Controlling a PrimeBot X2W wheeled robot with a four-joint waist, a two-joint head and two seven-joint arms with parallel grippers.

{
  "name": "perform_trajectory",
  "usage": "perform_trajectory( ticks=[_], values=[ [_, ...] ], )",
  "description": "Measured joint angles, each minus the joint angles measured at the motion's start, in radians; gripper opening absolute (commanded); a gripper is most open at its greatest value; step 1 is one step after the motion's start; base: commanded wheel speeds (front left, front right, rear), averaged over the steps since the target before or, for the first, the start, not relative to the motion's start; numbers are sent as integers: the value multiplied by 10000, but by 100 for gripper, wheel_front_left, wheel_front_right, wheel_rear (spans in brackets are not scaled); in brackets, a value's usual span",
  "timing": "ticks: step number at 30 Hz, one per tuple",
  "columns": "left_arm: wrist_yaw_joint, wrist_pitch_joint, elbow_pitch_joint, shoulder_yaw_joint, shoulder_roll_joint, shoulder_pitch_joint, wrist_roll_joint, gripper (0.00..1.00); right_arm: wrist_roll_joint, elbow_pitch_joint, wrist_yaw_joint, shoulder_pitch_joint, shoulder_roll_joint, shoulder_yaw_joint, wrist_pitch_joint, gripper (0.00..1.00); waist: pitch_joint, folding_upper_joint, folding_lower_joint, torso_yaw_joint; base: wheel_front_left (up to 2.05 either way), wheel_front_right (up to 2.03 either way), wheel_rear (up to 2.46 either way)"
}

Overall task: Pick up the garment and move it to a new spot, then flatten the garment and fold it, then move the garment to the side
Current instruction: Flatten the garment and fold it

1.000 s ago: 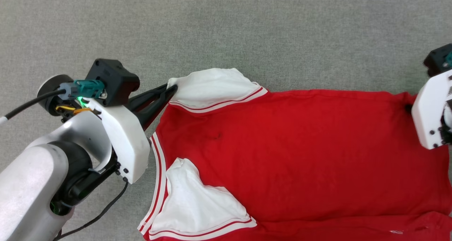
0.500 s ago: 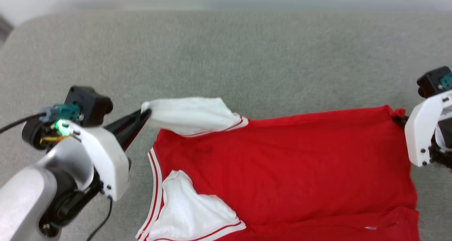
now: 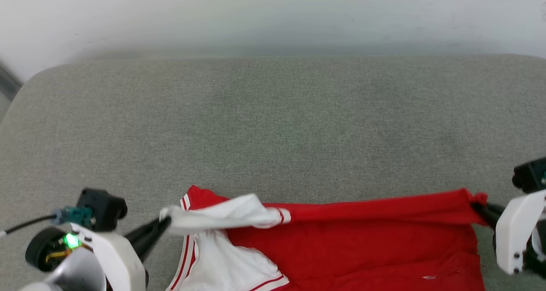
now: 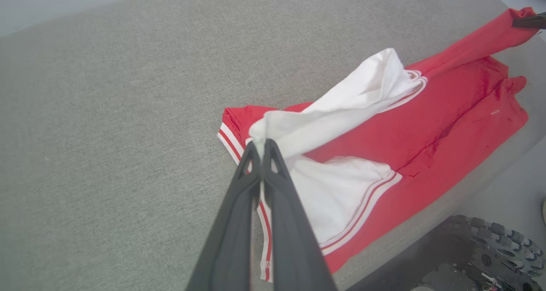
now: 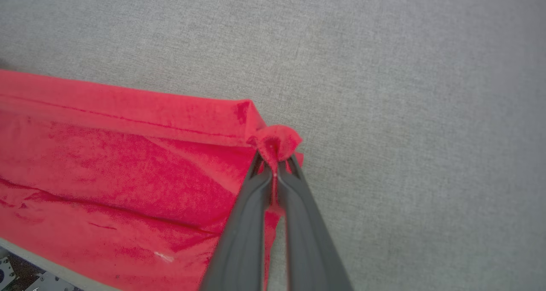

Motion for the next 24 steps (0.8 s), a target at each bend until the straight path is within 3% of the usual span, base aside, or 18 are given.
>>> perform_trajectory(
  ticks=[8, 24],
  values=[
    [111, -44, 79, -435, 282, 1570, -290, 0, 19, -805, 0, 1518, -38, 90, -178, 0, 124, 0, 0, -80, 0, 0, 0],
    [-533, 107, 2061, -1789, -811, 1288, 337, 0, -1041, -635, 0, 1662, -775, 1973, -878, 0, 604, 0, 1, -45, 0, 0, 0]
  ],
)
